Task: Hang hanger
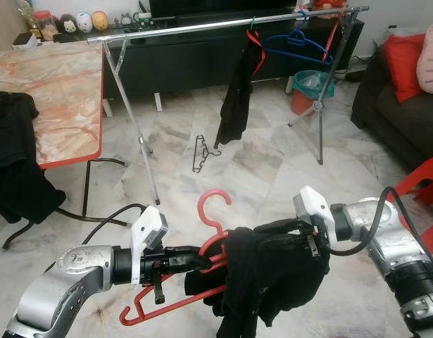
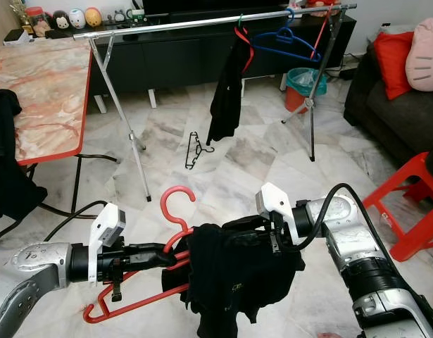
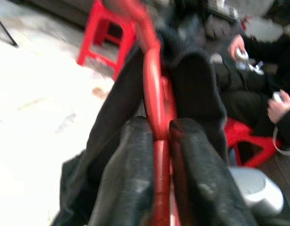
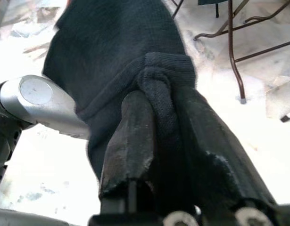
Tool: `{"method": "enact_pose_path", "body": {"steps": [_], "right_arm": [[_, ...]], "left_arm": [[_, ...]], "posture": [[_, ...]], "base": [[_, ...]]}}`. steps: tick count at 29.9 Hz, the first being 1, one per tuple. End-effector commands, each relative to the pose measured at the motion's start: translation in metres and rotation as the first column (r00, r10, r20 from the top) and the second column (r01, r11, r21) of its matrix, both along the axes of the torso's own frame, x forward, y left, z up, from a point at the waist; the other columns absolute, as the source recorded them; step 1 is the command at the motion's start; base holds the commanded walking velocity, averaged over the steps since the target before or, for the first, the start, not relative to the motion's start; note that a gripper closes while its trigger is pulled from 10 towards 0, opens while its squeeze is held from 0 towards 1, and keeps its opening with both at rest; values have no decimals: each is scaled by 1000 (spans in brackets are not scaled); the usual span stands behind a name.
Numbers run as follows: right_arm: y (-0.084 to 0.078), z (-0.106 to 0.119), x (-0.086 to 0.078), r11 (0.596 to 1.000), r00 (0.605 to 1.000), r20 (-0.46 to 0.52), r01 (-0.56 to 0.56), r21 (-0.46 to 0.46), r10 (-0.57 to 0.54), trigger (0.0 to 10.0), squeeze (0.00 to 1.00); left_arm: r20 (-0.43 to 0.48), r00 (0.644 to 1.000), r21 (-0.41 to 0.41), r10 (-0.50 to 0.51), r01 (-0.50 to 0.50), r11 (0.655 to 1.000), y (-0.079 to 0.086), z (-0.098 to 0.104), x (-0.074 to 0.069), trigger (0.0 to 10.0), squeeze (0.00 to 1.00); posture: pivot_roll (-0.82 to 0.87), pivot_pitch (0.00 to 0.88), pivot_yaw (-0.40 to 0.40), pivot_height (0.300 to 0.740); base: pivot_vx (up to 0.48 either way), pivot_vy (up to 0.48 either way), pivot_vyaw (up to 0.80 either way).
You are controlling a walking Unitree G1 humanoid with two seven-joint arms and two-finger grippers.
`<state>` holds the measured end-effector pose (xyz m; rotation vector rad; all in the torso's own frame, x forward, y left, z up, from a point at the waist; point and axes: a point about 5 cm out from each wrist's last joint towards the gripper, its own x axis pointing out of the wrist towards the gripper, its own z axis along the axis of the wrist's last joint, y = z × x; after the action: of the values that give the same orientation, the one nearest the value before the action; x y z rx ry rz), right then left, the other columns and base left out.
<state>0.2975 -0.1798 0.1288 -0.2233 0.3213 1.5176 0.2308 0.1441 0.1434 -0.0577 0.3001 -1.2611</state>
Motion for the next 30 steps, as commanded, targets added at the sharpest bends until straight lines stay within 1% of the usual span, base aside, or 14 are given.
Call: {"method": "enact_pose_path", "body": {"steps": [1,10,17,19,23,24,27,30], "right_arm": [[5,3,2,1000,1000,13,18,23,-18,0,0],[6,0,2,1000,1000,9,18,18,-18,0,0],[6,-1,2,1000,1000,6,20,18,-20,0,0],[6,-1,3,1000,1000,10,26,14,-26,0,0],[4,-6,3,999,999,12,39,-25,-39,0,0],[3,-10,1,999,999,3,38,-34,-38,0,0],[3,-11,-1,999,999,-8,38,-28,-39,0,0],[3,-12,-2,999,999,-13,33,-25,-33,0,0]], "left_arm": [[16,996,-62,-90,91,994,-14,9,-6,10000,1000],[22,997,-55,-71,72,996,-7,11,-3,10000,1000],[24,997,-41,-75,76,996,-2,12,-2,10000,1000],[33,998,-30,-54,55,998,3,13,1,10000,1000],[55,998,-15,-13,14,1000,14,17,6,10000,1000],[58,998,-13,15,-14,1000,20,19,7,10000,1000],[57,998,1,37,-37,999,28,19,7,10000,1000],[54,998,7,43,-43,999,30,18,6,10000,1000]], "posture": [[28,81,-10,740],[29,82,-10,740],[30,83,-11,740],[30,83,-11,740],[28,87,-13,740],[30,88,-14,740],[35,90,-14,740],[36,89,-14,740]], "base": [[0,0,0],[0,0,0],[0,0,0],[0,0,0],[0,0,0],[0,0,0],[0,0,0],[0,0,0]]}}
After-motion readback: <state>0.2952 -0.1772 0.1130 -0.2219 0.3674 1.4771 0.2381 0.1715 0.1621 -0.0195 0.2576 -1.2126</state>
